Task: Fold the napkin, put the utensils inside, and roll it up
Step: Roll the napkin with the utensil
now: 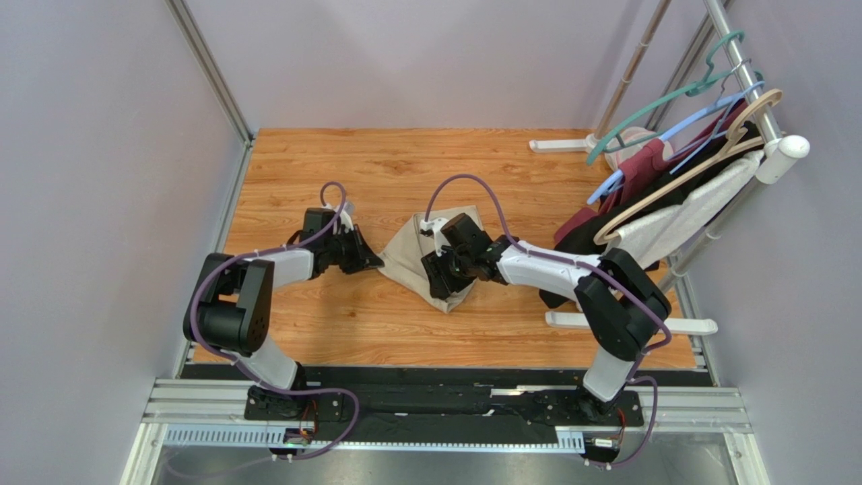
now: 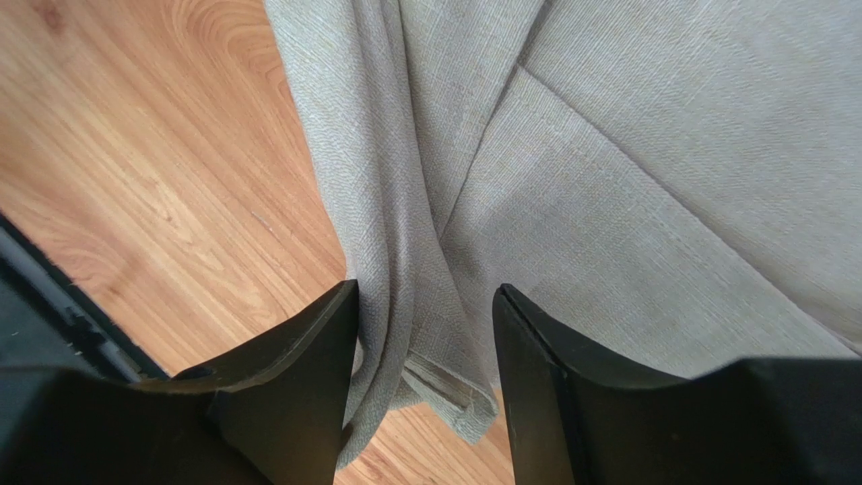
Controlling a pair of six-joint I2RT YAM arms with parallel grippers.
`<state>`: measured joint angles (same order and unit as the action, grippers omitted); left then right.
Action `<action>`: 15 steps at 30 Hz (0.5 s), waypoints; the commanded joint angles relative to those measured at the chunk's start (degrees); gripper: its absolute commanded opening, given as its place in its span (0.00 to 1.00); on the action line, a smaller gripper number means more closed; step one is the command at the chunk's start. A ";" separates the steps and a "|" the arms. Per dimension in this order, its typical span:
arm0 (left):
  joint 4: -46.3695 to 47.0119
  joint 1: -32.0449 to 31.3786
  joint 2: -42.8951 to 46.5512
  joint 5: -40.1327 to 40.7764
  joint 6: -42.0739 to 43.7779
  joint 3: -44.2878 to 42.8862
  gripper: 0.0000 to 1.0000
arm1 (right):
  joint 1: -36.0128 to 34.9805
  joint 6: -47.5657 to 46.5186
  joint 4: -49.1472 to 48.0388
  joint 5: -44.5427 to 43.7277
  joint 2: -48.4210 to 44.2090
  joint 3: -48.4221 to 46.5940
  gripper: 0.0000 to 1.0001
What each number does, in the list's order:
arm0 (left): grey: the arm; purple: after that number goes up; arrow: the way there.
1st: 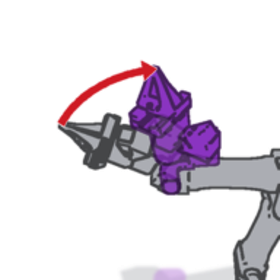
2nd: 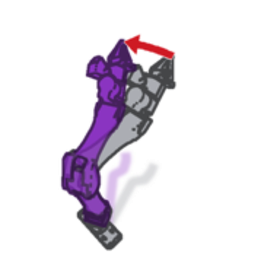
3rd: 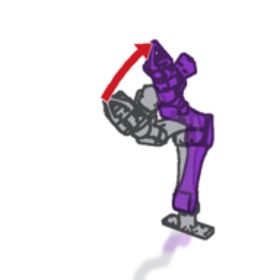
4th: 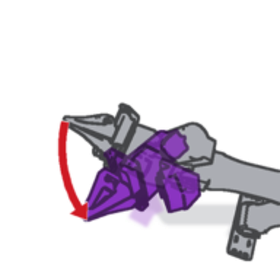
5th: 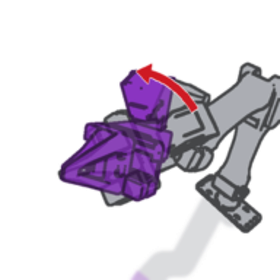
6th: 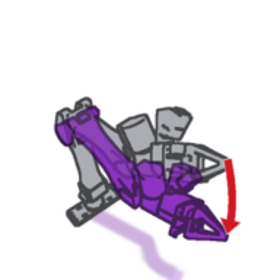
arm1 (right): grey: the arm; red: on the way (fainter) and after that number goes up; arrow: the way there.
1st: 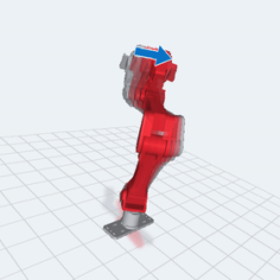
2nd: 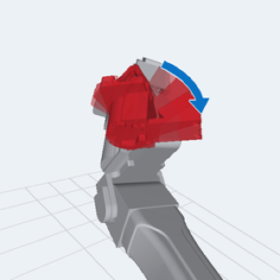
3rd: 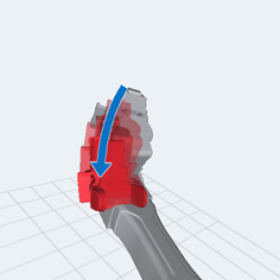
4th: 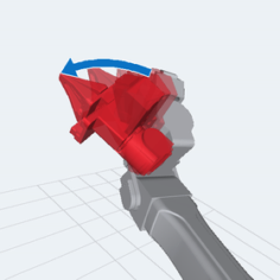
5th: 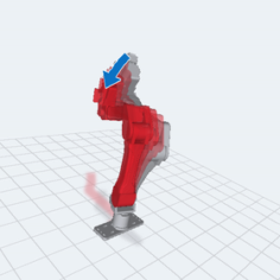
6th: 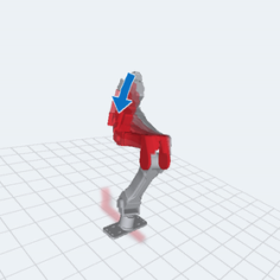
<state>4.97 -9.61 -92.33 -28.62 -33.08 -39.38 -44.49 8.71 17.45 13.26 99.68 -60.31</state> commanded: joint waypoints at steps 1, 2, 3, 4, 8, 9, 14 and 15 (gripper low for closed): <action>-1.02 0.29 -1.09 -0.47 1.53 -2.28 0.00 | -4.63 -3.70 1.89 -13.15 -4.75 -3.49 0.56; -1.10 0.29 -1.18 -0.64 1.53 -2.46 0.00 | -5.42 -4.05 1.71 -14.39 -5.19 -3.76 0.56; -1.02 0.29 -1.27 -0.73 1.53 -2.55 0.00 | -6.22 -4.23 1.53 -16.05 -5.63 -3.93 0.56; -1.19 0.29 -1.27 -0.65 1.53 -2.55 0.00 | -7.88 -5.10 0.66 -18.68 -6.59 -4.02 0.56; -1.46 0.29 -1.36 -0.82 1.62 -2.81 0.00 | -11.58 -7.65 -1.02 -22.48 -7.04 -4.81 0.57; -1.54 0.29 -1.36 -0.73 1.62 -2.90 0.00 | -12.63 -8.18 -1.10 -22.57 -6.78 -4.99 0.57; -1.89 0.29 -1.53 -0.73 1.70 -3.16 0.00 | -14.57 -11.34 -0.75 -22.49 -2.75 -6.92 0.57; -1.81 0.29 -1.45 -0.73 1.70 -3.16 0.00 | -14.83 -11.52 -0.93 -22.48 -2.30 -7.01 0.57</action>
<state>3.57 -9.61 -93.47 -29.10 -32.82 -40.80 -58.48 0.64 18.46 -6.59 95.02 -64.45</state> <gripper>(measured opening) 0.018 0.572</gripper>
